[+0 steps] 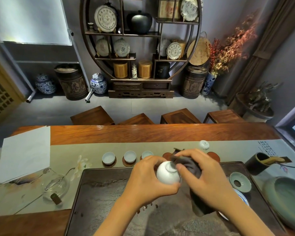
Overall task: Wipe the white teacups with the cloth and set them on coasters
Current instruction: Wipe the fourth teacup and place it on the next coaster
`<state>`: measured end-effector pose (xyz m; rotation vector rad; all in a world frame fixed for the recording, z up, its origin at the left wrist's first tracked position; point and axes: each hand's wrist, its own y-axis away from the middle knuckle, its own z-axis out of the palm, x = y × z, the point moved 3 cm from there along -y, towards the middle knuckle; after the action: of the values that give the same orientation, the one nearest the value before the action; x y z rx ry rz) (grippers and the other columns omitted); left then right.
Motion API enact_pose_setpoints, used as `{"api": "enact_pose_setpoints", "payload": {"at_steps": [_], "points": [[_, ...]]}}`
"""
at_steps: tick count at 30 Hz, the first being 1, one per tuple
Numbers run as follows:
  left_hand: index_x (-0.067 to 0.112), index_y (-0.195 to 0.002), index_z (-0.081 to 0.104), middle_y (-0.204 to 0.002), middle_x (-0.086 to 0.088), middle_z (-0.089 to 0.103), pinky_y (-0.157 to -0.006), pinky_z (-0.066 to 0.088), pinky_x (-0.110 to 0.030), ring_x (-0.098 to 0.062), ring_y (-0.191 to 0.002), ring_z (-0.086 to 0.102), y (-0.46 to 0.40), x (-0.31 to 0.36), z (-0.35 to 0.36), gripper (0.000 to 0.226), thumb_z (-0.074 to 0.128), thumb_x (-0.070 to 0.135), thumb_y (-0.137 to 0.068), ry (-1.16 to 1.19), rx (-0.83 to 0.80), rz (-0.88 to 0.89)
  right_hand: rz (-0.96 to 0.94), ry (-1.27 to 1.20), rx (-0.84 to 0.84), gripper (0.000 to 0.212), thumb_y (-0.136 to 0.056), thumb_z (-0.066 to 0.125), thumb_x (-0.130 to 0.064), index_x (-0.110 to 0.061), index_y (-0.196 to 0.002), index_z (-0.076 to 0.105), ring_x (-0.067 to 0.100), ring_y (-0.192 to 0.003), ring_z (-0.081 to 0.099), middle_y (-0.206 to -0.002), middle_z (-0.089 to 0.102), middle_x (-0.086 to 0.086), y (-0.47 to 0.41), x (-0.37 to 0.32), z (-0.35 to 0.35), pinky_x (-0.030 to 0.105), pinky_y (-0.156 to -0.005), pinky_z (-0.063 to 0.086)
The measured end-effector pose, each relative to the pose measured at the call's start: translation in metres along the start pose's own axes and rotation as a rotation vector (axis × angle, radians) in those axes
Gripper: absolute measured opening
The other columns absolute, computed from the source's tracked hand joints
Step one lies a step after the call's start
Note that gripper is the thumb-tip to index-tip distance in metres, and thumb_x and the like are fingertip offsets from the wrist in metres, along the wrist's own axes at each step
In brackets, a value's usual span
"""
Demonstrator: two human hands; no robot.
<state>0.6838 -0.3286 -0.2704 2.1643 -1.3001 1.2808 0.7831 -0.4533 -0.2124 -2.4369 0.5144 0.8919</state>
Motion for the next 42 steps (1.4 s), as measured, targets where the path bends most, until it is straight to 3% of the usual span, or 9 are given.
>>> {"api": "enact_pose_setpoints", "payload": {"at_steps": [5,13,19,22,26,30,33,36,42], "points": [[0.052,-0.081,0.055,-0.086,0.025,0.063,-0.065,0.042,-0.005,0.010,-0.086,0.059,-0.004,0.006,-0.006,0.038,0.078,0.052,-0.050,0.013,0.004,0.017,0.046,-0.091,0.084,0.032,-0.082,0.065,-0.007,-0.031,-0.103,0.060,-0.004,-0.097,0.059,-0.103,0.063,-0.022,0.000,0.006,-0.011,0.003,-0.077,0.041],[0.034,-0.094,0.065,-0.085,0.018,0.062,-0.067,0.046,-0.014,-0.001,-0.083,0.059,-0.009,0.009,-0.004,0.046,0.075,0.051,-0.052,-0.128,-0.006,0.069,-0.064,0.174,-0.050,0.019,-0.081,0.061,-0.014,-0.023,-0.098,0.062,0.009,-0.083,0.058,-0.094,0.058,-0.010,0.003,-0.005,-0.003,0.032,-0.066,0.049],[0.034,-0.094,0.062,-0.086,0.017,0.059,-0.067,0.048,-0.022,-0.003,-0.081,0.055,-0.007,0.008,-0.003,0.048,0.068,0.054,-0.051,-0.192,-0.041,0.092,-0.176,0.392,-0.205,0.015,-0.081,0.051,-0.025,-0.022,-0.094,0.058,0.018,-0.063,0.052,-0.089,0.051,-0.006,0.001,-0.010,0.002,0.031,-0.049,0.042],[0.032,-0.096,0.062,-0.086,0.017,0.057,-0.064,0.048,-0.022,-0.003,-0.078,0.054,-0.004,0.009,-0.001,0.051,0.067,0.055,-0.051,-0.208,-0.065,0.101,-0.136,0.316,-0.256,0.012,-0.081,0.051,-0.022,-0.026,-0.091,0.057,0.011,-0.066,0.050,-0.086,0.048,-0.013,-0.001,-0.003,-0.003,0.029,-0.054,0.041],[0.035,-0.098,0.062,-0.088,0.019,0.057,-0.067,0.046,-0.016,-0.002,-0.082,0.055,-0.007,0.009,-0.006,0.051,0.071,0.057,-0.053,-0.193,-0.044,0.080,-0.062,0.132,-0.108,0.022,-0.081,0.065,-0.009,-0.028,-0.091,0.062,0.006,-0.081,0.057,-0.087,0.060,-0.012,-0.005,0.007,-0.022,0.027,-0.070,0.046],[0.037,-0.095,0.061,-0.084,0.025,0.055,-0.064,0.042,-0.009,0.003,-0.084,0.056,-0.010,0.013,-0.005,0.049,0.073,0.056,-0.051,-0.166,-0.039,0.094,-0.115,0.086,0.019,0.012,-0.082,0.065,-0.031,-0.029,-0.094,0.064,0.005,-0.085,0.059,-0.089,0.060,-0.015,-0.009,-0.001,-0.029,0.019,-0.071,0.045],[0.035,-0.086,0.058,-0.075,0.019,0.054,-0.060,0.045,-0.017,-0.001,-0.076,0.056,-0.010,0.020,0.000,0.041,0.072,0.052,-0.052,-0.131,-0.007,0.120,-0.156,0.145,-0.035,0.012,-0.082,0.064,-0.032,-0.024,-0.091,0.066,0.005,-0.078,0.057,-0.087,0.058,-0.012,-0.007,-0.006,-0.016,0.032,-0.063,0.049],[0.032,-0.082,0.060,-0.074,0.013,0.058,-0.057,0.045,-0.023,-0.005,-0.074,0.056,-0.008,0.020,0.004,0.036,0.071,0.048,-0.052,-0.100,-0.005,0.121,-0.178,0.232,-0.025,0.018,-0.081,0.062,-0.040,-0.024,-0.088,0.066,0.006,-0.068,0.054,-0.084,0.054,-0.012,-0.003,-0.010,-0.012,0.031,-0.052,0.049],[0.037,-0.086,0.060,-0.076,0.019,0.055,-0.059,0.038,-0.010,0.000,-0.074,0.055,0.000,0.016,0.002,0.039,0.073,0.047,-0.051,-0.097,-0.002,0.105,-0.176,0.271,-0.064,0.018,-0.081,0.061,-0.040,-0.025,-0.089,0.066,0.010,-0.066,0.055,-0.084,0.056,-0.010,0.007,-0.009,-0.010,0.030,-0.047,0.048]]}}
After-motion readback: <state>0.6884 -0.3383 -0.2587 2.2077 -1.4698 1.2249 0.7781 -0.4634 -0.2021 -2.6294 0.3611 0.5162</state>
